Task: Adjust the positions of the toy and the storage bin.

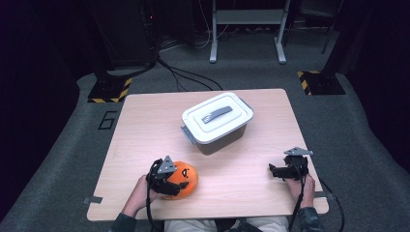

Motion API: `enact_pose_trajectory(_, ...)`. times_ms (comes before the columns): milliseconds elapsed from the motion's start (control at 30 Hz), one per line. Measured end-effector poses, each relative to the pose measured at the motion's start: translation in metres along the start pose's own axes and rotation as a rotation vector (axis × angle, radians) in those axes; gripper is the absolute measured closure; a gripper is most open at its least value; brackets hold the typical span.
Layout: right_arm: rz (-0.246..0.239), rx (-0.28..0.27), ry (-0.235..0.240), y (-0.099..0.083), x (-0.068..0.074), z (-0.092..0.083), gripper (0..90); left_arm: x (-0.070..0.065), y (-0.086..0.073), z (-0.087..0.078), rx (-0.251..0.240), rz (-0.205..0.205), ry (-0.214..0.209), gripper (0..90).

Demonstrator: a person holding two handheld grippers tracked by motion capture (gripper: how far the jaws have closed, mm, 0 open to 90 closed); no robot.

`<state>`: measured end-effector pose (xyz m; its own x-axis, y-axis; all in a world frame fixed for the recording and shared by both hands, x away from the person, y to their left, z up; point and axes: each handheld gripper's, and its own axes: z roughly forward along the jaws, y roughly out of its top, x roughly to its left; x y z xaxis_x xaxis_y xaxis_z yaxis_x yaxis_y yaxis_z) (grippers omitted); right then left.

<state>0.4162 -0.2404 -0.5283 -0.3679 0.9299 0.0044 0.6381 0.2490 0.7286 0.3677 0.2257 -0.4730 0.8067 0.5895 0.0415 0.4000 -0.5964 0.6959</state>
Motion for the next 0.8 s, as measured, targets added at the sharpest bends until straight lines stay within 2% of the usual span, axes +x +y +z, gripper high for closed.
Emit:
enact_pose_trajectory(133, 0.001, 0.0, -0.001, 0.0, 0.0, 0.0, 5.7, 0.0, 0.002, -0.003, -0.012, -0.011, 0.014, 44.0)
enact_pose_trajectory(333, 0.001, 0.0, 0.002, 0.0, 0.0, 0.0, 5.7, -0.005, 0.008, -0.009, -0.014, 0.002, 0.038, 52.6)
enact_pose_trajectory(533, 0.002, 0.0, 0.002, 0.0, 0.0, 0.0, 5.7, -0.005, 0.014, -0.016, -0.029, -0.02, 0.063, 54.7)
enact_pose_trajectory(667, 0.001, -0.001, -0.001, 0.0, 0.0, 0.0, 5.7, -0.006, 0.021, -0.016, -0.054, -0.029, 0.051, 54.4)
enact_pose_trajectory(800, 0.002, -0.001, 0.002, 0.0, 0.0, 0.0, 5.7, -0.012, 0.03, -0.014, -0.063, -0.017, 0.037, 54.2)
